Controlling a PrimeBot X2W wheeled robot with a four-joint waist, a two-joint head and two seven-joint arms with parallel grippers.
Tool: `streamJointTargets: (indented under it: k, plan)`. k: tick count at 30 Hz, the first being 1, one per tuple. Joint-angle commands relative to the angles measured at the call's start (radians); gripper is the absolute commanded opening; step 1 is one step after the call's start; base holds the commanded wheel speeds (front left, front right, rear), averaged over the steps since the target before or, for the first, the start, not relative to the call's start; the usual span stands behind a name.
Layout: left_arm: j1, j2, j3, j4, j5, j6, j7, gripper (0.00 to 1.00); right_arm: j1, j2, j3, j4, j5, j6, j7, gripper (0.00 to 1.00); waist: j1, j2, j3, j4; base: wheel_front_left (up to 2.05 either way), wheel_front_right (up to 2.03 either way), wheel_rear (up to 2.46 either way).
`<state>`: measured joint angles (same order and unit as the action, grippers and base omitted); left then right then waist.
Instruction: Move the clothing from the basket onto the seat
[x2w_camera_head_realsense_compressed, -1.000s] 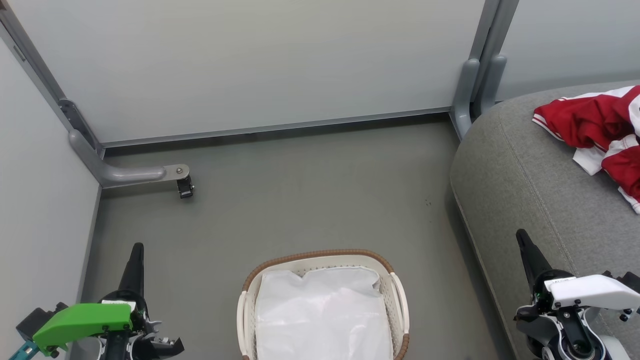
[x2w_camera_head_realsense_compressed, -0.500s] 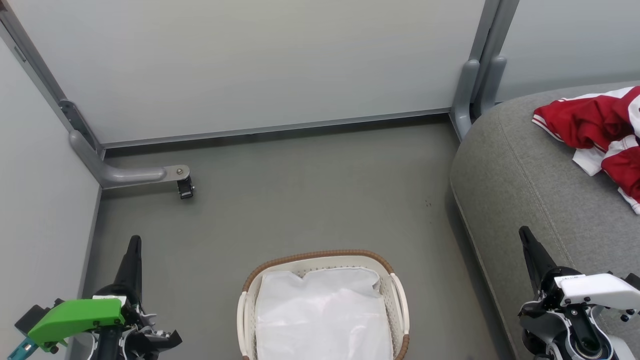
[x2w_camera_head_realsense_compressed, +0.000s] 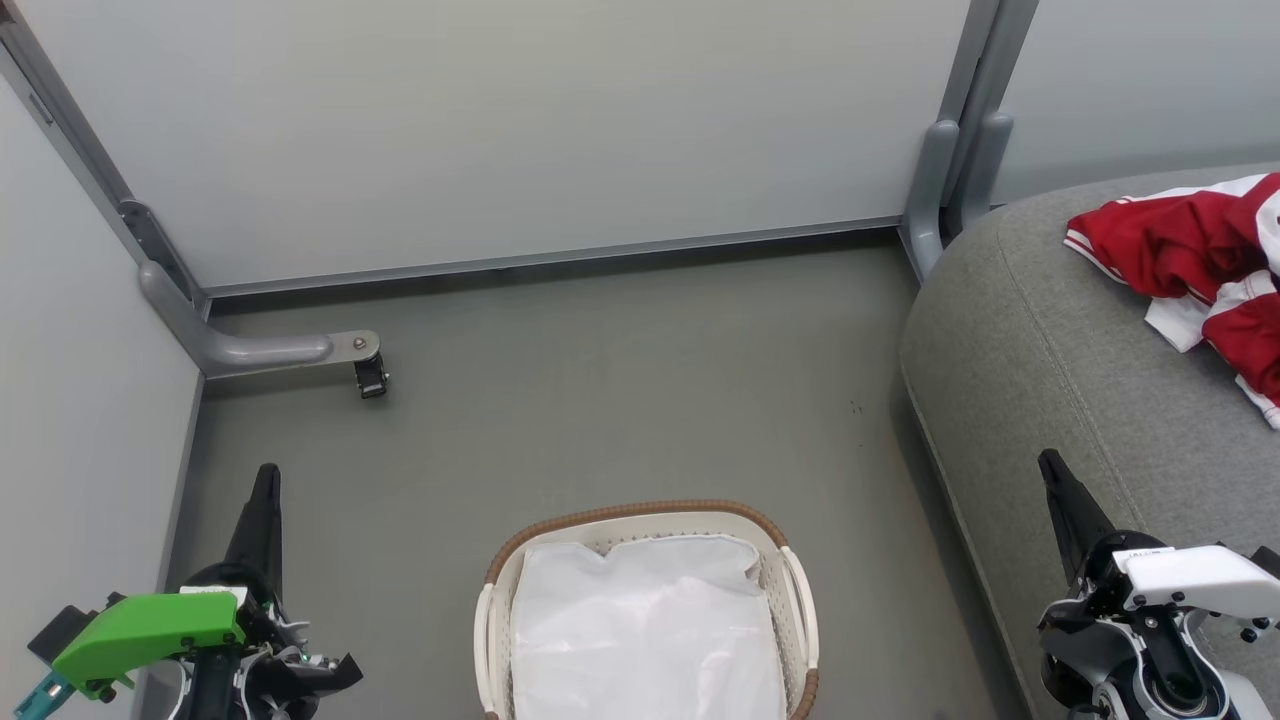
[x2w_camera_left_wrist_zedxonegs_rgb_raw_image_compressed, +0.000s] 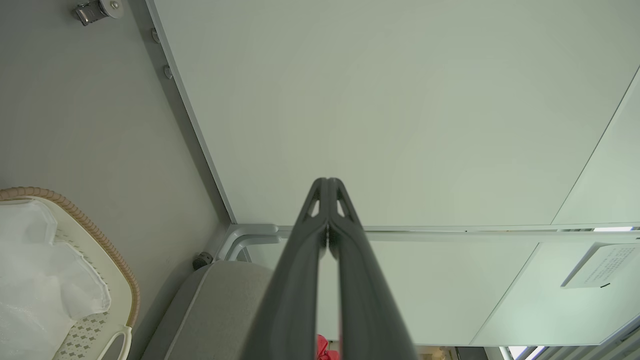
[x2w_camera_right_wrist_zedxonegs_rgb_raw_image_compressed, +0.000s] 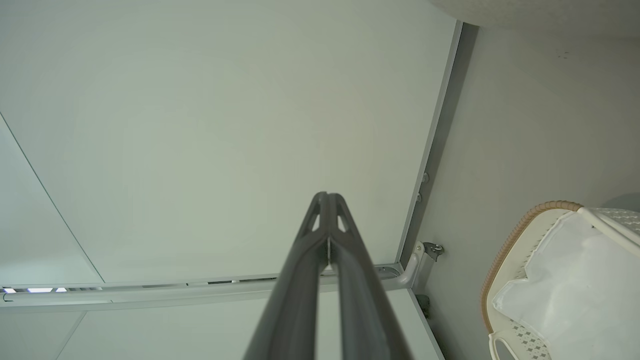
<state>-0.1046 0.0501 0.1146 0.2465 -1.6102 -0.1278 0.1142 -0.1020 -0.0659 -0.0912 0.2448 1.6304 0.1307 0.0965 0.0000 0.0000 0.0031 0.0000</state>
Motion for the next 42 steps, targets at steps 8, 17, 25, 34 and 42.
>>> streamJointTargets:
  k: [8,17,25,34,42]
  plan:
    - [-0.01,0.0,0.002,-0.002,-0.004,-0.006,0.004,0.0,-0.008,0.0,-0.006,-0.003,-0.002,0.0,0.005,0.0,0.0,0.0,0.0,0.0,0.0,0.0,0.0]
    - [-0.01,0.0,0.002,-0.002,-0.005,-0.006,0.004,0.0,-0.009,0.002,-0.009,-0.003,-0.004,0.0,0.008,0.0,0.0,0.0,0.0,0.0,0.0,0.0,0.0]
    - [-0.01,0.0,0.002,-0.002,-0.005,-0.006,0.004,0.0,-0.009,0.003,-0.01,-0.002,-0.006,0.0,0.008,0.0,0.0,0.0,0.0,0.0,0.0,0.0,0.0]
    - [-0.01,0.0,0.002,-0.002,-0.005,-0.006,0.004,0.0,-0.009,0.004,-0.012,-0.002,-0.009,0.0,0.01,0.0,0.0,0.0,0.0,0.0,0.0,0.0,0.0]
    - [-0.01,0.0,0.002,-0.002,-0.005,-0.006,0.004,0.0,-0.009,0.005,-0.013,-0.002,-0.01,0.0,0.01,0.0,0.0,0.0,0.0,0.0,0.0,0.0,0.0]
